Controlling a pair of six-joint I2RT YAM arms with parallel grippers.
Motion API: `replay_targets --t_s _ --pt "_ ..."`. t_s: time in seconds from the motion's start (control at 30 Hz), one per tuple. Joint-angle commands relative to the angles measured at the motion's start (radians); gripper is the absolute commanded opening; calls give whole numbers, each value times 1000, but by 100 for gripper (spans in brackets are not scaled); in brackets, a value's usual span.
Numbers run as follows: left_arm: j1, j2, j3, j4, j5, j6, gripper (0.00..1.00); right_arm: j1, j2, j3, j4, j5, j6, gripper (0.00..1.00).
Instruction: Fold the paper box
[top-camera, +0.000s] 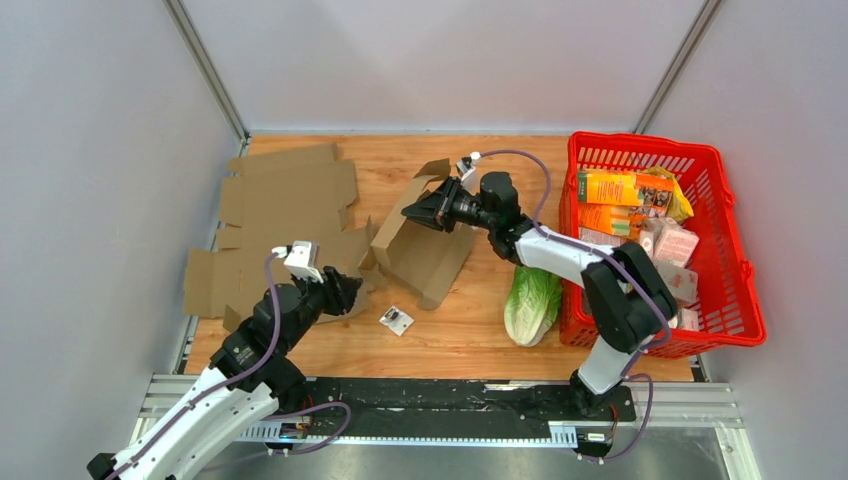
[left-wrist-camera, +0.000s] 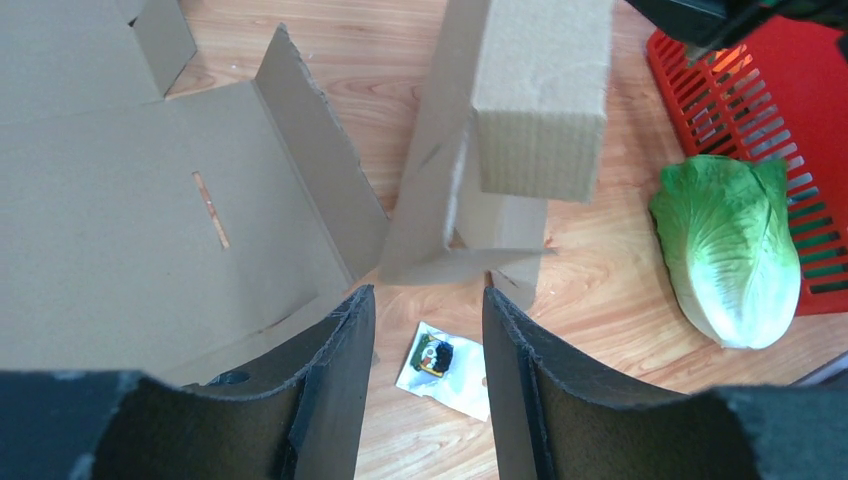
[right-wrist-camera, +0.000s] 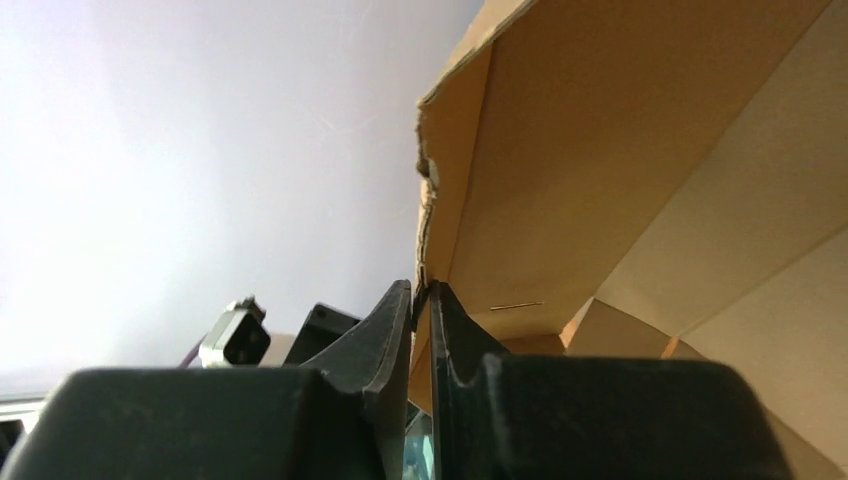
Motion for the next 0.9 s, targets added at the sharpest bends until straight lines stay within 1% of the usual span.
replay_targets --t_s 0.0,0.1,0.17,0.23,0.3,0.33,0.37,0.4,0.47,0.53,0.57,0.6,0.7,0.73,0.8,0.83,0.87 --pt "0 0 56 -31 -15 -13 52 -38 117 93 127 -6 61 13" --pt "0 -1 72 -45 -7 -13 52 -79 183 110 148 16 44 11" --pt "-2 5 88 -51 2 1 53 -104 201 122 118 33 15 11" --pt "0 21 95 -50 13 15 54 -139 214 131 76 16 -19 11" --pt "0 70 109 -47 17 24 54 -173 234 159 43 -7 -42 11" --pt "-2 92 112 -41 17 25 54 -182 238 172 19 -19 -85 11" --pt "0 136 120 -30 10 33 54 -193 244 198 -35 -24 -106 11" --pt "1 159 123 -22 -18 32 55 -210 246 206 -48 -29 -120 11" --pt "12 233 135 19 -30 35 56 -228 249 220 -59 -35 -139 12" --pt "64 291 138 97 20 35 57 -236 267 235 -64 -44 -140 12" --pt "84 357 146 126 49 33 57 -239 278 243 -59 -50 -130 12" --pt "125 389 151 154 91 35 57 -241 302 254 -48 -55 -117 12" --pt "170 523 172 258 120 50 57 -242 330 266 -7 -56 -65 12" --pt "193 552 177 318 146 64 58 -242 342 269 -4 -50 -56 12" --pt "205 627 181 392 166 88 59 -244 349 271 2 -35 -33 15" --pt "207 647 183 459 169 131 59 -242 355 275 1 -21 -28 15" --pt "208 688 188 485 169 154 59 -242 353 280 -20 -12 -28 17"
